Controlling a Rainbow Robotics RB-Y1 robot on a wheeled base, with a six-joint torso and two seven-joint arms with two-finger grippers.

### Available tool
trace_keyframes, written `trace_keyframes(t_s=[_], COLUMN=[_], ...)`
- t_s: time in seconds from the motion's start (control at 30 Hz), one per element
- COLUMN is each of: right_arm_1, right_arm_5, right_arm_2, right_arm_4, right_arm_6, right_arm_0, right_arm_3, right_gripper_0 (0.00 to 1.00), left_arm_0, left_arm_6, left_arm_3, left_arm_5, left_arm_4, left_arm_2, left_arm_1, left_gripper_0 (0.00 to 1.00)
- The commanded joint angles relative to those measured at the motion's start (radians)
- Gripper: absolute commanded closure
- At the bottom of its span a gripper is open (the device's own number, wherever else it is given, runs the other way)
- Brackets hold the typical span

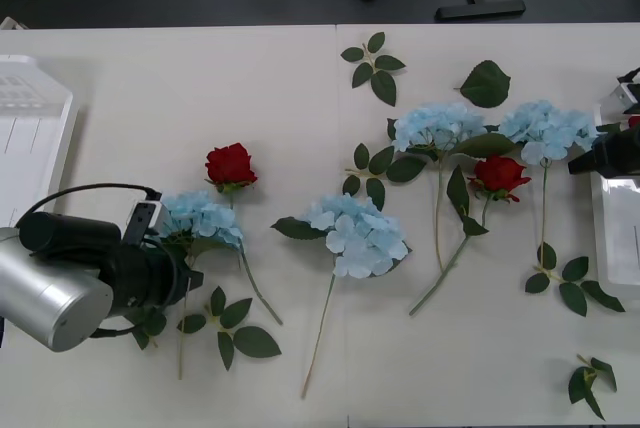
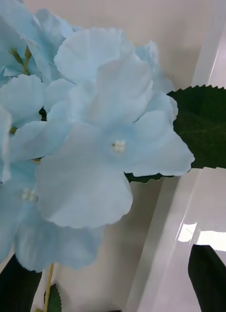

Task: Place the red flowers into the right box and the blue flowers into the left box. If a person shows an open palm, hand one flower to the person first, then continue sorting.

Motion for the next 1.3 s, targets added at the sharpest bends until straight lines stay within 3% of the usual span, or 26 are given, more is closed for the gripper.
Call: trace_keyframes(t_s=[0.03, 0.53, 0.7, 0.77, 0.83, 0.9, 1.13, 1.3], right_arm_1=[0.021, 0.155, 0.181, 0.198, 0.210, 0.227, 0.259, 0.275], right_arm_5=[0.002, -0.055, -0.069, -0.080, -0.089, -0.098, -0.119, -0.133], right_arm_2=[0.013, 0.028, 0.027, 0.027, 0.027, 0.027, 0.028, 0.027], right_arm_4=[0.012, 0.162, 0.183, 0.217, 0.251, 0.280, 0.315, 0.324], right_arm_6=[0.030, -0.010, -0.028, -0.038, -0.047, -0.054, -0.074, -0.073], right_arm_0=[-0.040, -0.058, -0.058, -0.058, -0.060, -0.063, -0.089, -0.121], right_arm_3=[-0.036, -0.041, -0.039, -0.036, -0.036, -0.036, 0.004, 0.055], right_gripper_0=[0.13, 0.13, 0.12, 0.13, 0.13, 0.13, 0.14, 0.32], left_arm_0=[-0.050, -0.111, -0.116, -0.116, -0.116, -0.116, -0.117, -0.127], left_arm_6=[0.034, 0.051, 0.060, 0.063, 0.066, 0.070, 0.071, 0.074], left_arm_3=[0.014, 0.103, 0.126, 0.136, 0.137, 0.142, 0.142, 0.131], left_arm_5=[-0.014, -0.015, -0.033, -0.044, -0.047, -0.049, -0.055, -0.055], left_arm_4=[-0.030, -0.097, -0.110, -0.110, -0.110, -0.108, -0.114, -0.116], left_arm_2=[-0.053, -0.116, -0.132, -0.136, -0.136, -0.136, -0.136, -0.128], left_arm_1=[-0.010, -0.053, -0.052, -0.052, -0.053, -0.053, -0.053, -0.044], left_gripper_0=[0.00, 0.01, 0.34, 0.67, 0.86, 0.97, 1.00, 1.00])
